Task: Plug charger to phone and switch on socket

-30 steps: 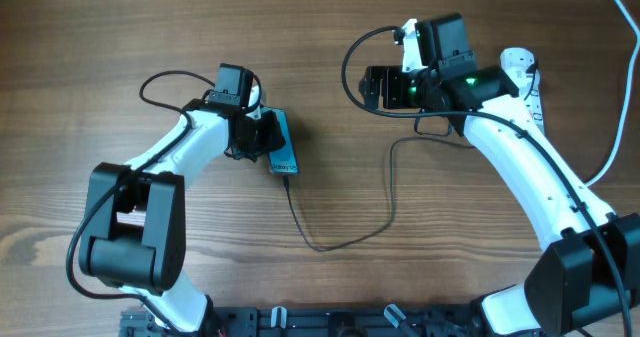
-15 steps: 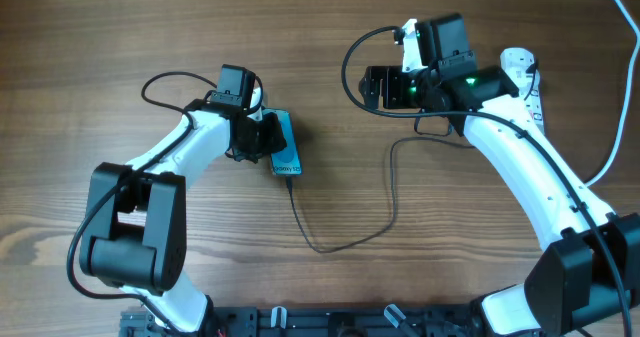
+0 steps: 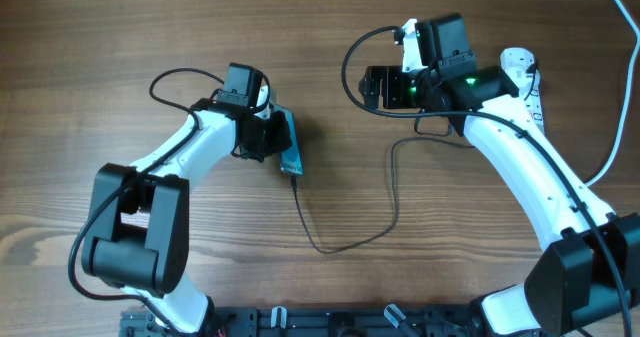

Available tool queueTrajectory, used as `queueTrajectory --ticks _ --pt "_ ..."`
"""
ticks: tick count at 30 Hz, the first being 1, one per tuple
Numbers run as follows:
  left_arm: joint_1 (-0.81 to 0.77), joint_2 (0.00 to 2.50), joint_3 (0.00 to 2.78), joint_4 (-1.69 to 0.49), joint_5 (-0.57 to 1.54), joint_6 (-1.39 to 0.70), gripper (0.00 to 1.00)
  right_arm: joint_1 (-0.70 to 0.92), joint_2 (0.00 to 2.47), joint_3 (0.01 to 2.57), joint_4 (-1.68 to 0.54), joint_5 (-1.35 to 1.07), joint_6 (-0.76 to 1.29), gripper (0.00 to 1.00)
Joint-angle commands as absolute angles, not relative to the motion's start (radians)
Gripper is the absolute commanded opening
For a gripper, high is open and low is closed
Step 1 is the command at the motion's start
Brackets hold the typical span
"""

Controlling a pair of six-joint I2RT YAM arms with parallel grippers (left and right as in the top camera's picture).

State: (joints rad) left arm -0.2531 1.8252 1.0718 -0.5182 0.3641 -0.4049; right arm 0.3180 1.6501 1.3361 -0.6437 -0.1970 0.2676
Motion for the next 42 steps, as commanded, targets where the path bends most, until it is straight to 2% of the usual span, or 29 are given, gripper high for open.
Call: queueTrajectory --ticks 1,11,30,42 --pt "-0.284 1.835 1.064 -0.515 0.339 -0.399 0.14 0.316 1.652 1.35 -0.645 -0.179 0.278 1.0" --pt "-0.337 1.835 1.064 -0.473 0.339 -0.399 0.2 0.316 1.652 1.35 -0.645 -0.179 0.277 1.0" --pt "-0.469 1.848 1.064 -0.407 0.271 -0.4 0.21 0.316 1.652 1.35 -0.645 -0.179 0.277 1.0" --pt "-0.488 1.897 1.064 -0.407 0.271 -0.453 0.25 0.316 1.652 1.35 -0.645 -0.179 0.277 1.0"
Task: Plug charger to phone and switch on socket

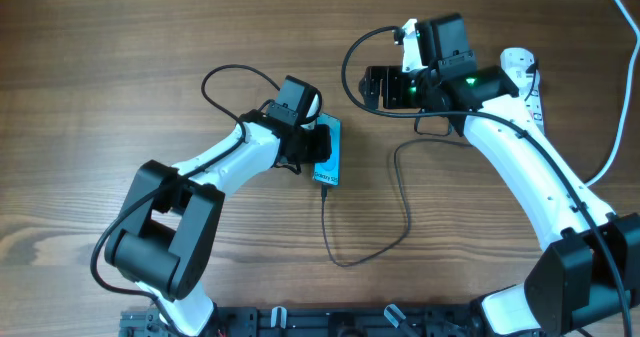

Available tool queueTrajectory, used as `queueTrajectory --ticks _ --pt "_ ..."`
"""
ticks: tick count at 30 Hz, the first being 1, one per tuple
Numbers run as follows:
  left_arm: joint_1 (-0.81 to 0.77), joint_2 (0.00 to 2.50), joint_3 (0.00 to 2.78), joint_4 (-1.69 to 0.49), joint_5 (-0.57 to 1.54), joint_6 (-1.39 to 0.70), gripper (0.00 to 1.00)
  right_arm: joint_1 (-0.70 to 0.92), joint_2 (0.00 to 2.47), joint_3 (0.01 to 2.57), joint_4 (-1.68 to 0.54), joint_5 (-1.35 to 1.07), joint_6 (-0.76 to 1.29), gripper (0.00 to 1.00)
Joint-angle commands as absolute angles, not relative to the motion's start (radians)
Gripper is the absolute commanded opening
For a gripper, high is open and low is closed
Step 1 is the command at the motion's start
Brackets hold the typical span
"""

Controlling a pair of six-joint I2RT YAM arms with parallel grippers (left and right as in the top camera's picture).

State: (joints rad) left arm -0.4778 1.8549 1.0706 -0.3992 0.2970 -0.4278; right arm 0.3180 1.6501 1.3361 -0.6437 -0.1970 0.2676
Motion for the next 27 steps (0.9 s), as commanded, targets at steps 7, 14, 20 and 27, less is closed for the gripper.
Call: queueTrajectory --ticks 7,14,20,27 --pt "-0.489 1.897 1.064 -0.412 0.272 -0.453 0.33 0.316 1.652 1.35 -0.645 -0.179 0.277 1.0" --pt "-0.489 1.897 1.064 -0.434 0.271 -0.453 0.36 0.316 1.652 1.35 -0.645 -0.179 0.277 1.0" --pt "-0.489 1.897 1.064 -0.434 0.271 -0.453 0.42 0.316 1.652 1.35 -0.645 -0.179 0.277 1.0" --pt "-0.489 1.897 1.064 -0.445 0.271 -0.453 0.47 0.316 1.652 1.35 -0.645 -0.179 0.278 1.0"
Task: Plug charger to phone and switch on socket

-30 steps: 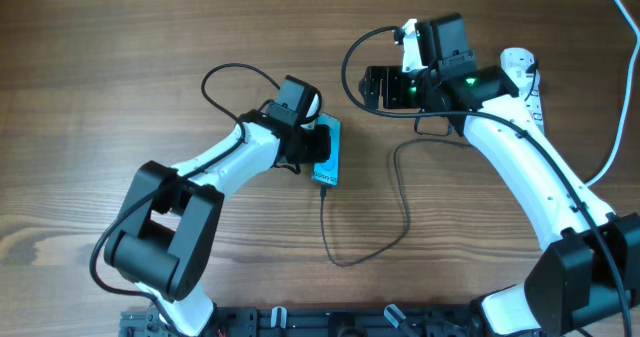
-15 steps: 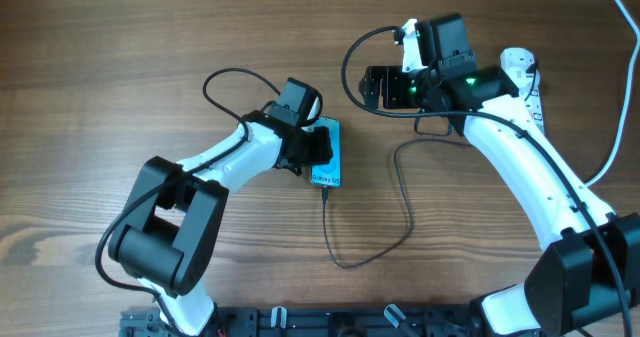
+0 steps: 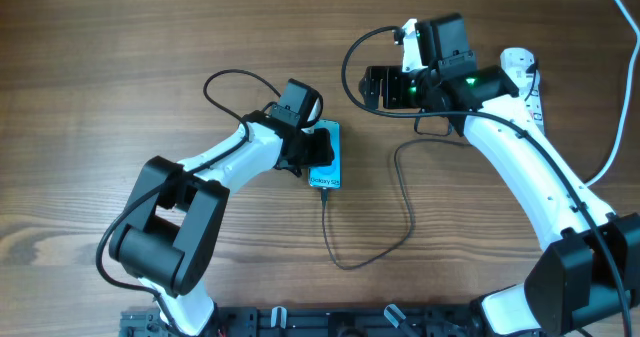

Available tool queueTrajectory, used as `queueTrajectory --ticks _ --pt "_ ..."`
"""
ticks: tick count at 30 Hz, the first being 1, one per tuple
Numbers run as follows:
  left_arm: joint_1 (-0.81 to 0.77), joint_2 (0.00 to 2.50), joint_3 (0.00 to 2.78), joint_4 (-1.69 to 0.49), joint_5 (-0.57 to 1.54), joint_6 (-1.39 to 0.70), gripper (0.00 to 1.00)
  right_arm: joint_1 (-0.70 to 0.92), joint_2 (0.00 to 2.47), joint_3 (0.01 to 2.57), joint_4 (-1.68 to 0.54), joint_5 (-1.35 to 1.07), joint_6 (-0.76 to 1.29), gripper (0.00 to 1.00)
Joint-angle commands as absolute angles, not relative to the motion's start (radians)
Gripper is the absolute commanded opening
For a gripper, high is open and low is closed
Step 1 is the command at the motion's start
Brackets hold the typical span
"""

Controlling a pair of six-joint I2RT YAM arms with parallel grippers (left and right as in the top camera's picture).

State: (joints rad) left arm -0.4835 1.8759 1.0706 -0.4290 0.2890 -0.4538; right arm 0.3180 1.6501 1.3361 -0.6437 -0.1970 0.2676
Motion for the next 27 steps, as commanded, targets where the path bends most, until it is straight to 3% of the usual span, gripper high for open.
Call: queueTrajectory --ticks 1,10,12,27 --pt "-0.489 1.897 1.064 -0.447 0.271 -0.452 0.49 0.316 1.652 1.35 -0.645 -0.179 0.277 1.0" --pt "-0.489 1.897 1.064 -0.456 0.271 -0.452 0.51 0.316 1.652 1.35 -0.645 -0.179 0.278 1.0" --pt "-0.489 1.897 1.064 -0.456 0.271 -0.452 0.61 0.316 1.652 1.35 -0.645 -0.179 0.277 1.0" --pt "-0.489 1.897 1.064 -0.456 0.271 -0.452 0.63 0.316 1.652 1.35 -0.645 -0.179 0.277 1.0"
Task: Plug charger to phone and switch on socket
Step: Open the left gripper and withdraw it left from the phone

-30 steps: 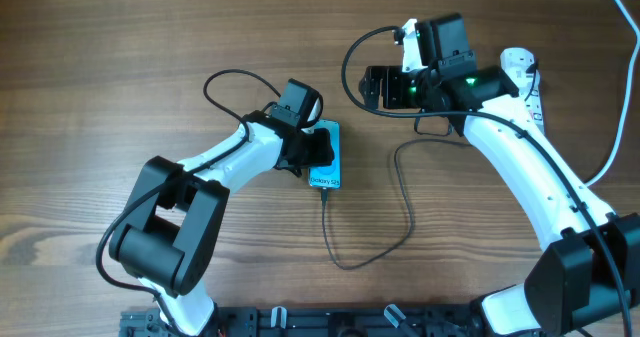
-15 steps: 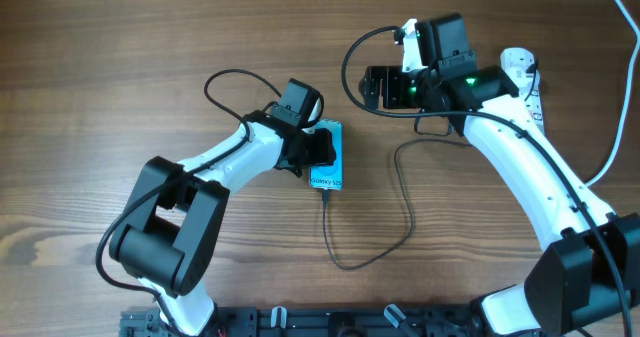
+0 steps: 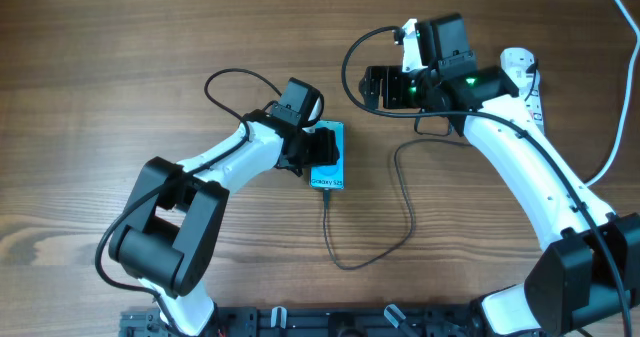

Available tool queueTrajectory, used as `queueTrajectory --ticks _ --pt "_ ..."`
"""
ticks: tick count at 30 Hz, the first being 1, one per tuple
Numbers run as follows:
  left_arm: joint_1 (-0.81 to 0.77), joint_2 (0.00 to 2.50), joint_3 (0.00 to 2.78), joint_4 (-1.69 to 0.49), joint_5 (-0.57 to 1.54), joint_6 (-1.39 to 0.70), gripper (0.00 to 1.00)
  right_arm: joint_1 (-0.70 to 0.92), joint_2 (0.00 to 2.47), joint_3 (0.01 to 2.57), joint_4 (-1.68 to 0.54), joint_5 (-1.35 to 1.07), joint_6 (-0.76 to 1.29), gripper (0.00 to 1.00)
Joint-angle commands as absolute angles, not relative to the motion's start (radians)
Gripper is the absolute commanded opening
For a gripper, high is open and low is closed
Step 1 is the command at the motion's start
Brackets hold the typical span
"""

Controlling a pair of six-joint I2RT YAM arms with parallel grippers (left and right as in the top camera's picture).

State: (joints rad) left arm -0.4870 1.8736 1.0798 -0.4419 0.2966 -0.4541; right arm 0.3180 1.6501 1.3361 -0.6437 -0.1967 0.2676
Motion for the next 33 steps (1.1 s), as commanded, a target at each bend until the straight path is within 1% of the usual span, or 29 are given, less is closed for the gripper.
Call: queueTrajectory --ticks 1,2,3,4,13,15,18,21,24,27,28,33 --pt "-0.489 1.897 1.064 -0.456 0.271 -0.452 0.63 0.316 1.652 1.35 -0.645 -0.179 0.277 1.0" --pt "-0.489 1.897 1.064 -0.456 0.271 -0.452 0.64 0.316 1.652 1.35 -0.645 -0.179 0.277 1.0" --pt "-0.489 1.897 1.064 -0.456 0.271 -0.452 0.7 0.316 1.652 1.35 -0.645 -0.179 0.277 1.0" --pt "-0.489 1.897 1.064 -0.456 0.271 -0.452 0.71 0.316 1.652 1.35 -0.645 -0.179 0.277 1.0" --pt "-0.489 1.897 1.064 -0.456 0.271 -0.452 0.72 0.316 1.652 1.35 -0.645 -0.179 0.277 1.0" --pt "-0.489 1.897 1.064 -0.456 0.271 -0.452 0.75 0.316 1.652 1.35 -0.645 -0.179 0.278 1.0" --pt "-0.487 1.897 1.064 -0.456 0.271 -0.452 0.77 0.316 1.652 1.35 -0.645 -0.179 0.278 1.0" --pt "-0.475 1.897 1.064 -0.456 0.268 -0.452 0.84 0.316 1.652 1.35 -0.645 -0.179 0.277 1.0" --pt "-0.448 1.897 1.064 -0.456 0.268 -0.452 0.88 0.316 1.652 1.35 -0.645 -0.179 0.277 1.0" --pt "-0.409 1.897 1.064 -0.46 0.268 -0.452 0.95 0.316 1.652 1.35 -0.645 -0.179 0.278 1.0" --pt "-0.389 1.897 1.064 -0.462 0.268 -0.452 0.99 0.316 1.652 1.35 -0.645 -0.179 0.278 1.0" --pt "-0.3 1.897 1.064 -0.476 0.268 -0.452 1.0 0.316 1.652 1.35 -0.645 -0.179 0.277 1.0"
